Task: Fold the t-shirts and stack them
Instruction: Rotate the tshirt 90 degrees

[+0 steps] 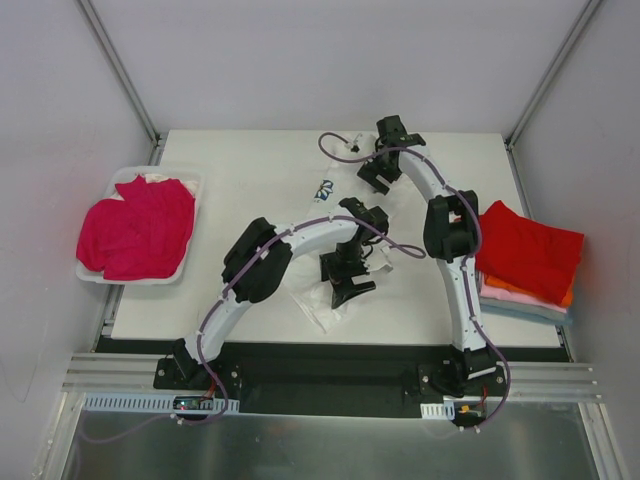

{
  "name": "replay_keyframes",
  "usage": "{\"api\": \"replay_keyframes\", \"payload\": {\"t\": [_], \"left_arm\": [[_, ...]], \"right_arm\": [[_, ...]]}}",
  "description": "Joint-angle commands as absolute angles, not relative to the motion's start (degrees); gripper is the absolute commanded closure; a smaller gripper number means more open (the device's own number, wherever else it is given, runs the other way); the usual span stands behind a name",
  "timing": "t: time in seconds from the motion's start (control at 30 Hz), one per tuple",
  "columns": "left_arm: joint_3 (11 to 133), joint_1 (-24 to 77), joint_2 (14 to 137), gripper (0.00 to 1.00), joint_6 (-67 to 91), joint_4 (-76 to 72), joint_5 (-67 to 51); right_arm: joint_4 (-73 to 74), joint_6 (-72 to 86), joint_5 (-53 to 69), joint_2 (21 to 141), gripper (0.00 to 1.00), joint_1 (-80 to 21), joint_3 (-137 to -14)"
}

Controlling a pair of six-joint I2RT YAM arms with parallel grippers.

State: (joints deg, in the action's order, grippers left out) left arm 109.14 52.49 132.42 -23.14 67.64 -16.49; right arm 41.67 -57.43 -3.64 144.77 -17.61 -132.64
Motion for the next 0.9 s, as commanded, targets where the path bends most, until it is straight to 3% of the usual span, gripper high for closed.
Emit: {"api": "replay_keyframes", "payload": {"t": [0.0, 0.27, 0.43, 0.87], "left_arm": [[107.8, 54.5, 134.3, 0.07, -24.2, 66.4, -20.8], [102.4, 59.0, 131.9, 0.07, -23.3, 66.4, -23.4], [102.8, 59.9, 131.9, 0.07, -22.8, 66.6, -24.8], [114.6, 60.3, 133.2, 0.07, -23.3, 66.9, -20.6]], "right_arm": [[41.4, -58.9, 2.1, 146.1, 0.03, -19.4, -134.3], [38.9, -61.1, 3.0, 145.7, 0.04, -19.9, -134.8], [35.0, -63.9, -2.4, 147.0, 0.03, -20.7, -134.8], [27.8, -63.8, -2.6, 146.3, 0.03, -22.1, -135.2]]}}
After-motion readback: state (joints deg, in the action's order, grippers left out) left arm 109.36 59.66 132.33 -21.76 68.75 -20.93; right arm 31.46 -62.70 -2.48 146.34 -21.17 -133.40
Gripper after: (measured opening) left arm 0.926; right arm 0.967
